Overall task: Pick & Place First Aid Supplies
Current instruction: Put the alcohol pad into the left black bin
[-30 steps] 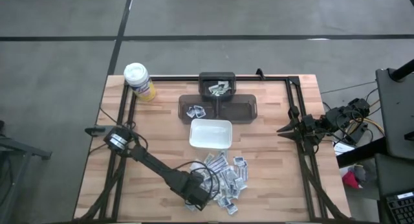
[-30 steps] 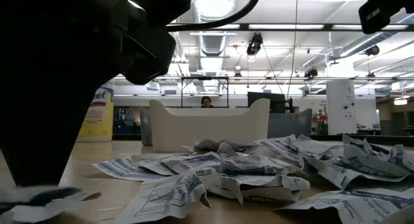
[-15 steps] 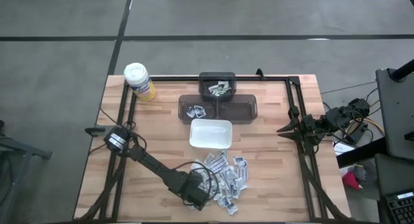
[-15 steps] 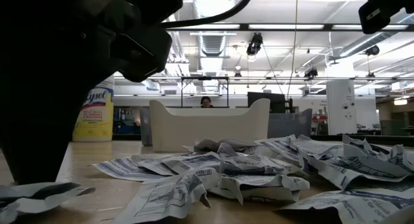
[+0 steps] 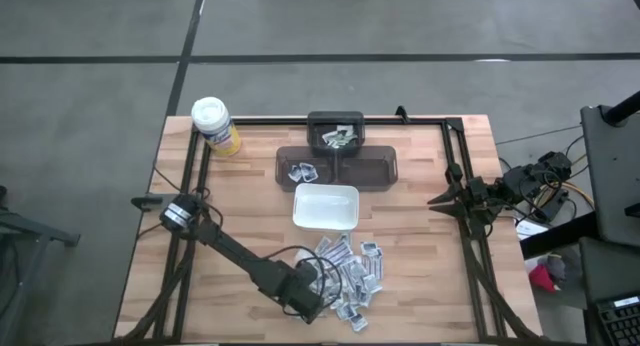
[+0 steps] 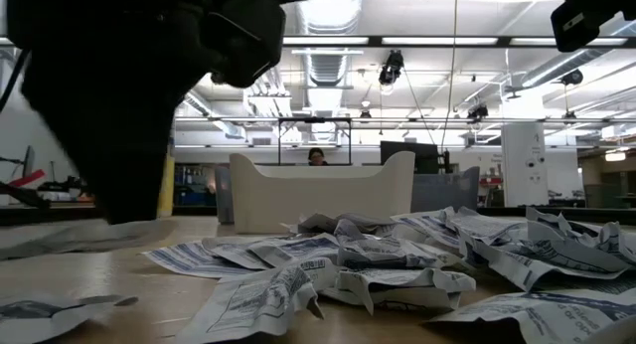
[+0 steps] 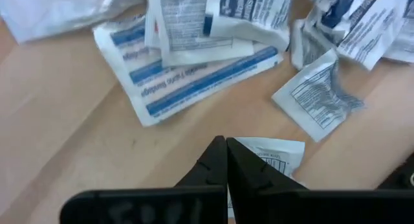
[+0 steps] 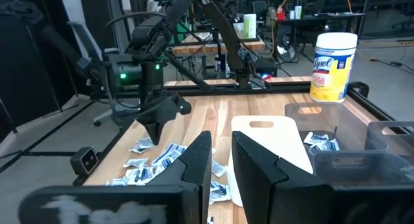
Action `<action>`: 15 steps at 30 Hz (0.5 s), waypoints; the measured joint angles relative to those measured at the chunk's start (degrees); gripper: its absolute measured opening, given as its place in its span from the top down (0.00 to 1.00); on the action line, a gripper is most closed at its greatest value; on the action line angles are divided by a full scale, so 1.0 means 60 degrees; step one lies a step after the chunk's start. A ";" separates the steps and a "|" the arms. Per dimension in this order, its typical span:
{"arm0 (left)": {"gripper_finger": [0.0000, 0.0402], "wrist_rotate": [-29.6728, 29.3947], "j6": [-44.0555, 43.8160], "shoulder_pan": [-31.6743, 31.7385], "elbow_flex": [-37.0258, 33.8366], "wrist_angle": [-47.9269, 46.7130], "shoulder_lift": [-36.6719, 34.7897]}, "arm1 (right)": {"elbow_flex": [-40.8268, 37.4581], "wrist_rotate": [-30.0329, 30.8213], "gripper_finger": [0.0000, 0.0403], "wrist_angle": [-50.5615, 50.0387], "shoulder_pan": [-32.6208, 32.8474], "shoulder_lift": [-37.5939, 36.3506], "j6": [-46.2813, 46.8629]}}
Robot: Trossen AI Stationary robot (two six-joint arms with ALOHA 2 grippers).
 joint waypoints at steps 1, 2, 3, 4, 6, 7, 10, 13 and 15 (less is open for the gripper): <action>1.00 -0.0178 0.0015 0.0015 0.0013 -0.0008 -0.0023 | 0.0000 -0.0003 0.85 0.0004 0.0000 0.0000 0.0000; 1.00 -0.0380 0.0019 0.0027 0.0064 -0.0017 -0.0040 | 0.0000 -0.0003 0.85 0.0000 0.0000 0.0000 0.0000; 1.00 -0.0615 0.0043 0.0033 0.0157 0.0017 -0.0053 | 0.0000 0.0000 0.85 0.0004 0.0000 0.0000 0.0000; 1.00 -0.0912 0.0115 0.0044 0.0246 0.0084 -0.0079 | 0.0000 0.0000 0.85 0.0000 -0.0003 0.0000 0.0000; 1.00 -0.1675 0.0343 0.0047 0.0428 0.0143 -0.0182 | 0.0000 0.0000 0.85 0.0004 0.0000 0.0000 0.0000; 1.00 -0.2169 0.0490 0.0051 0.0538 0.0185 -0.0255 | 0.0000 0.0000 0.85 0.0000 0.0000 0.0000 0.0000; 1.00 -0.3723 0.0894 0.0085 0.0766 0.0225 -0.0533 | 0.0000 0.0000 0.85 0.0002 0.0000 0.0000 0.0000; 1.00 -0.5083 0.1254 0.0196 0.0953 0.0124 -0.0824 | 0.0000 0.0000 0.85 0.0005 -0.0001 0.0000 0.0000; 1.00 -0.5849 0.1446 0.0337 0.1134 -0.0118 -0.0959 | 0.0000 0.0000 0.85 -0.0007 0.0000 0.0000 -0.0004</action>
